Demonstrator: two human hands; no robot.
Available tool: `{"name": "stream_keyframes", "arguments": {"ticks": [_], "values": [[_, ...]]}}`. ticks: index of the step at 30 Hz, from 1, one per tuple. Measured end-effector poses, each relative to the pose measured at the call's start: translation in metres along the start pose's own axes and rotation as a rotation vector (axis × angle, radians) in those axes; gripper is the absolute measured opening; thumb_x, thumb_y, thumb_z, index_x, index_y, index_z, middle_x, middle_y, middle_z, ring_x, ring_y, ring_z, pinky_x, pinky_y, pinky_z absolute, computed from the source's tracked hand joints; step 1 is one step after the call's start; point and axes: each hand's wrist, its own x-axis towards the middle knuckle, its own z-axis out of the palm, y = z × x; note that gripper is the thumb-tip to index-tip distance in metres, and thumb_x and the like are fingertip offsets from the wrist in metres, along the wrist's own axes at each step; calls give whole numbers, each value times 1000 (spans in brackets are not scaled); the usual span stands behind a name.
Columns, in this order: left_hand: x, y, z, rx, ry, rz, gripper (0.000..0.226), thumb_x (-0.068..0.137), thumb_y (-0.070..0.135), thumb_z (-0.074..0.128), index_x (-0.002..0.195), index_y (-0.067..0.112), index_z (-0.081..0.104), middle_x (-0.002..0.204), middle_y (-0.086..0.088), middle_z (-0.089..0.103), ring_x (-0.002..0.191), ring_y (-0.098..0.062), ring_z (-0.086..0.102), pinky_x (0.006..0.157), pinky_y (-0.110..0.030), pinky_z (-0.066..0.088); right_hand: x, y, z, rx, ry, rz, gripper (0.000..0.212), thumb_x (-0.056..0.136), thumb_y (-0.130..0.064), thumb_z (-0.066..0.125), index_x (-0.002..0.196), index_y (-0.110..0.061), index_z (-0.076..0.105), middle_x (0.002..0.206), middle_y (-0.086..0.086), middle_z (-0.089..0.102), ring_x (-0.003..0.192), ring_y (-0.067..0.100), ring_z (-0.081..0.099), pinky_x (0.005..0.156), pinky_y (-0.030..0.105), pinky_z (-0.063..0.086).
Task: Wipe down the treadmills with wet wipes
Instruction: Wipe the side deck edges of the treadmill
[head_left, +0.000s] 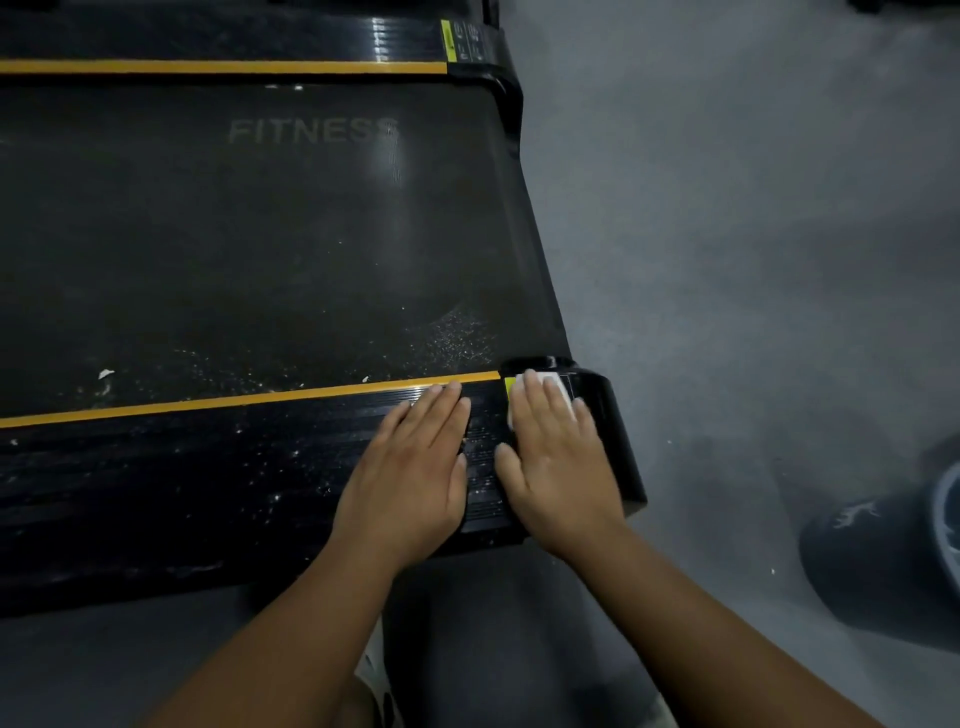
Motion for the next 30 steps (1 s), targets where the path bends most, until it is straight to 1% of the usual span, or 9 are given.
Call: {"name": "stream_keyframes", "arguments": {"ticks": [2, 6, 9, 11, 15, 20, 23, 26, 30], "values": [[0, 0, -2, 0, -11, -4, 66, 100, 41, 15, 160, 16, 24, 169, 0, 15, 156, -12, 7, 126, -35, 4, -19, -12, 2, 33, -17, -100, 69, 94, -37, 33, 157, -8, 29, 165, 9, 25, 155, 22, 14, 125, 45, 16], [0, 1, -4, 16, -30, 3, 72, 97, 46, 5, 162, 18, 16, 170, 1, 6, 156, -11, 0, 125, -32, -5, -36, -14, -12, 254, -117, -125, 73, 88, -15, 42, 159, -16, 24, 166, 0, 23, 154, 9, 5, 127, 35, 6], [-4, -4, -8, 28, -40, 10, 77, 94, 51, 1, 162, 18, 14, 170, 1, 6, 156, -12, 1, 123, -31, -7, -10, -15, -20, 343, -86, -70, 63, 88, 4, 47, 149, -13, 42, 154, 7, 42, 148, 23, 30, 123, 35, 21], [-13, -17, -13, 65, -14, -17, 76, 95, 53, 7, 161, 16, 22, 169, -1, 14, 156, -15, 9, 125, -35, 0, 7, -12, -16, 218, -3, -73, 51, 91, 0, 51, 140, -8, 49, 147, 13, 48, 139, 31, 41, 115, 44, 36], [-33, -45, -15, 35, 9, -87, 77, 97, 57, 10, 161, 17, 22, 169, 1, 13, 155, -12, 6, 126, -36, 3, 6, -19, -2, 112, 145, 24, 30, 101, -26, 53, 123, -7, 60, 130, 11, 55, 118, 28, 54, 97, 37, 49], [-32, -47, -11, 43, 32, -75, 69, 99, 49, 26, 157, 13, 34, 166, -1, 24, 154, -14, 17, 124, -38, 10, -39, -33, 13, 37, 124, -187, 54, 99, -39, 42, 135, -1, 58, 142, 19, 56, 134, 31, 51, 114, 43, 40], [-32, -48, -11, 55, 45, -82, 69, 99, 49, 26, 157, 13, 34, 166, -2, 25, 154, -14, 17, 124, -38, 11, -8, -30, 6, 147, 129, -88, 47, 103, -36, 38, 133, -5, 59, 139, 14, 57, 129, 27, 53, 117, 35, 35], [-31, -48, -9, 53, 44, -73, 69, 98, 48, 27, 157, 13, 35, 166, -3, 25, 154, -14, 18, 125, -40, 14, 23, -43, 13, 63, 73, -36, 66, 103, -47, 23, 148, -5, 43, 159, 15, 36, 149, 28, 28, 124, 40, 21], [-31, -50, -9, 44, 42, -72, 68, 98, 47, 27, 157, 13, 36, 166, -3, 25, 154, -14, 17, 125, -41, 17, -35, -52, 20, 27, 11, -287, 64, 104, -48, 33, 152, -5, 40, 161, 13, 34, 151, 26, 27, 121, 43, 26]]}}
